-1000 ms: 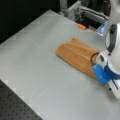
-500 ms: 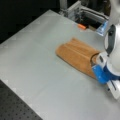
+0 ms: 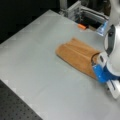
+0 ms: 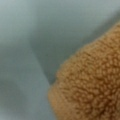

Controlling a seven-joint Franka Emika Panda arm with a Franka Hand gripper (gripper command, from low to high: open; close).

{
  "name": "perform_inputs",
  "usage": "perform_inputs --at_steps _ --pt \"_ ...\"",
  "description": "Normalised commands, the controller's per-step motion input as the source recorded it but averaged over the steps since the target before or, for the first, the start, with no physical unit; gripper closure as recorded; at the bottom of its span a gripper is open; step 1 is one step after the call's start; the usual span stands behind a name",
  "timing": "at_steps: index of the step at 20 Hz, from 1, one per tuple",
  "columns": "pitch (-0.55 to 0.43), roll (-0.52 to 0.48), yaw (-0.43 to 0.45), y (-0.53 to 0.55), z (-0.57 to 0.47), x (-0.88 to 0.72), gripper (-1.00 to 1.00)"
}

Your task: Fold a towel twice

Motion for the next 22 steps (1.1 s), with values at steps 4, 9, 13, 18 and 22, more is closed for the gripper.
perform_inputs --at_steps 4,9,13,18,22 --pt "-0.103 -0.227 0.052 -0.06 -0.1 -0.08 -1.0" --pt "-0.123 -0.205 0.01 -0.03 -0.11 -0.07 1.0" --pt "-0.13 -0.176 -0.021 -0.02 -0.13 -0.05 1.0" --pt "-0.103 -0.18 -0.021 -0.01 -0.12 -0.02 1.0" --pt "-0.09 -0.197 -0.046 0.02 -0.12 -0.01 1.0"
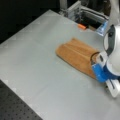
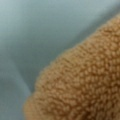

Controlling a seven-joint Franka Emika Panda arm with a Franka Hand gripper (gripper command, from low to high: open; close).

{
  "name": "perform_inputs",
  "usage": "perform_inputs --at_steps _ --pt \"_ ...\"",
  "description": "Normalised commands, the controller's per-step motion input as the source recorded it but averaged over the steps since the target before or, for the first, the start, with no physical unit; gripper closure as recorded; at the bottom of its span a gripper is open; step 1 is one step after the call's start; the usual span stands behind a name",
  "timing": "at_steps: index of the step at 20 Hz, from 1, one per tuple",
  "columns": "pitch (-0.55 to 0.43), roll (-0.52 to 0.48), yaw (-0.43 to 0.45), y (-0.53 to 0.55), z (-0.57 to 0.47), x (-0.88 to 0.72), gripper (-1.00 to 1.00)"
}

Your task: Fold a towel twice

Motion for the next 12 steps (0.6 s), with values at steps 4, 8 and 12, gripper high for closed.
perform_inputs --at_steps 4,8,12 --pt "-0.094 -0.2 -0.04 0.02 -0.13 0.0 1.0" --pt "-0.093 -0.2 -0.013 0.01 -0.14 0.01 1.0" --pt "-0.099 -0.199 -0.001 0.0 -0.15 0.03 1.0"
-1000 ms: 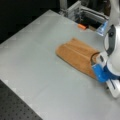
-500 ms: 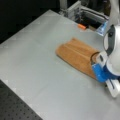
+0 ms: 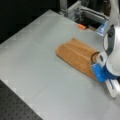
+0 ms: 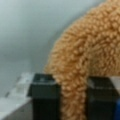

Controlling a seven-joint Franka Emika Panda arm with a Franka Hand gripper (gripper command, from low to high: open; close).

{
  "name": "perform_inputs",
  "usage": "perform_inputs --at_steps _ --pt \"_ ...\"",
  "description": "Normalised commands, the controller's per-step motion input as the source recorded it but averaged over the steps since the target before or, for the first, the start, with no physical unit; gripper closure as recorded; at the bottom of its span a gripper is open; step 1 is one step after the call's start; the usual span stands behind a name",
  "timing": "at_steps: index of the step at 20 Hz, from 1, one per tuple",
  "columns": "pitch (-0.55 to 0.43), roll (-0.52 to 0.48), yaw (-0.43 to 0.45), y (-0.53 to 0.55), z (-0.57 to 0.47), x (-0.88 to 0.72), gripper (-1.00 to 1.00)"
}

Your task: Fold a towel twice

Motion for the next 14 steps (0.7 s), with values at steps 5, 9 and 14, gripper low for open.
perform_inputs --at_steps 5,9,14 --pt "-0.102 -0.192 0.006 0.01 -0.12 0.04 1.0" --pt "-0.026 -0.18 0.077 -0.04 0.08 -0.07 1.0" --pt "0.127 -0.139 0.229 -0.25 0.38 -0.27 1.0"
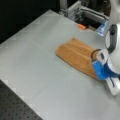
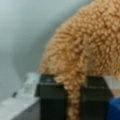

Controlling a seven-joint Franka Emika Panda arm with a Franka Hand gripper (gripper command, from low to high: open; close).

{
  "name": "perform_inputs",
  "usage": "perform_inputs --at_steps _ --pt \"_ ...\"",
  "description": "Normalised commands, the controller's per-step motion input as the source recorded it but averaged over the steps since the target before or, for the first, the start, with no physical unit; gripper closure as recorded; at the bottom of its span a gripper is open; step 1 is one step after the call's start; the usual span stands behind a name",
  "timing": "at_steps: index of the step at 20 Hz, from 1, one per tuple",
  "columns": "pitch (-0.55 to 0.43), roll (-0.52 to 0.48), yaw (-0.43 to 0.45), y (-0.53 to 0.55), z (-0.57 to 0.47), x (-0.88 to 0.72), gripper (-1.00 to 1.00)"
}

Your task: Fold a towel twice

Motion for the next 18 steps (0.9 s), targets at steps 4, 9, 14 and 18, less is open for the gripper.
perform_inputs --at_steps 4,9,14,18 --pt "0.205 -0.035 0.319 -0.39 0.39 -0.29 1.0" --pt "0.184 0.07 0.272 -0.39 0.21 -0.23 1.0" --pt "0.119 0.151 0.285 -0.55 0.17 -0.17 1.0" --pt "0.056 0.194 0.298 -0.75 0.18 -0.2 1.0"
